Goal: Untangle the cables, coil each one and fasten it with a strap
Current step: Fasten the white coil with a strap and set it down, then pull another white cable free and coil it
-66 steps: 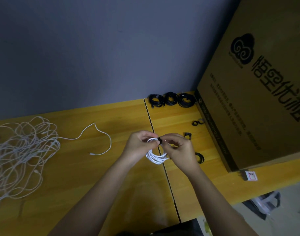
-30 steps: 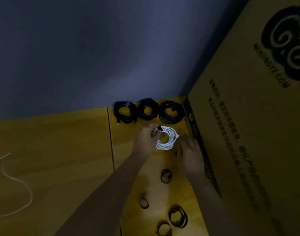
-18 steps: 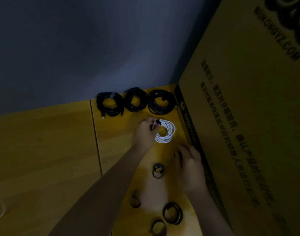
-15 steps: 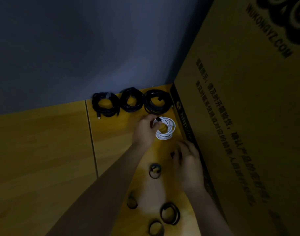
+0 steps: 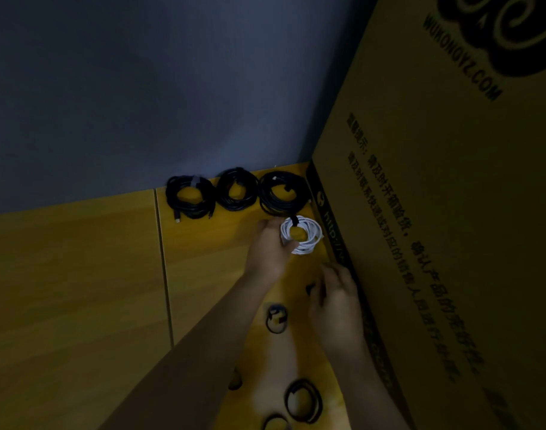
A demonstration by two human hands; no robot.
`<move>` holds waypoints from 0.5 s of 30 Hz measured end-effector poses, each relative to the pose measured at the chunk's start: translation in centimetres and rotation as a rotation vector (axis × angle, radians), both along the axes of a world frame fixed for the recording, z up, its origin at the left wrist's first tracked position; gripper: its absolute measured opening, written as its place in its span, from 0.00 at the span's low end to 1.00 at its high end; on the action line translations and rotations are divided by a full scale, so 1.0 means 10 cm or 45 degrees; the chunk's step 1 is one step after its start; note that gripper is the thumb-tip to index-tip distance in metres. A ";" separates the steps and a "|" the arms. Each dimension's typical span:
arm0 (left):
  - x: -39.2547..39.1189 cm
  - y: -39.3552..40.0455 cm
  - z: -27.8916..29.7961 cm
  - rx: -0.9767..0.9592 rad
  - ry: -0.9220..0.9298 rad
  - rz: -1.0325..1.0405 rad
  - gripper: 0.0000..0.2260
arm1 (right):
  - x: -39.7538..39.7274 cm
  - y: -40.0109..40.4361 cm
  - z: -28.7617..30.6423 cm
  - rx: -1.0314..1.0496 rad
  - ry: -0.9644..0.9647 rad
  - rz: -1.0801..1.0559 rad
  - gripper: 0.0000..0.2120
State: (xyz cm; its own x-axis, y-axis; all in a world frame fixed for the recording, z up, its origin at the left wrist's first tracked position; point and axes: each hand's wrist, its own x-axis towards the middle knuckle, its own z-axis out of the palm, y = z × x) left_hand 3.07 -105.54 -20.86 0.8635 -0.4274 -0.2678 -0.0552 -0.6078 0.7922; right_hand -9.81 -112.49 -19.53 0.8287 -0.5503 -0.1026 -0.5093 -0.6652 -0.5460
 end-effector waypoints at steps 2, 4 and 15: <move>0.04 -0.04 0.01 0.005 -0.018 -0.013 0.20 | 0.02 -0.02 0.00 0.016 -0.016 0.018 0.18; 0.06 0.00 0.04 -0.034 -0.019 -0.083 0.20 | 0.06 -0.02 -0.01 0.016 -0.003 0.049 0.18; -0.33 1.39 0.50 0.451 -0.416 0.083 0.13 | 0.24 0.61 0.21 -0.258 0.130 0.387 0.17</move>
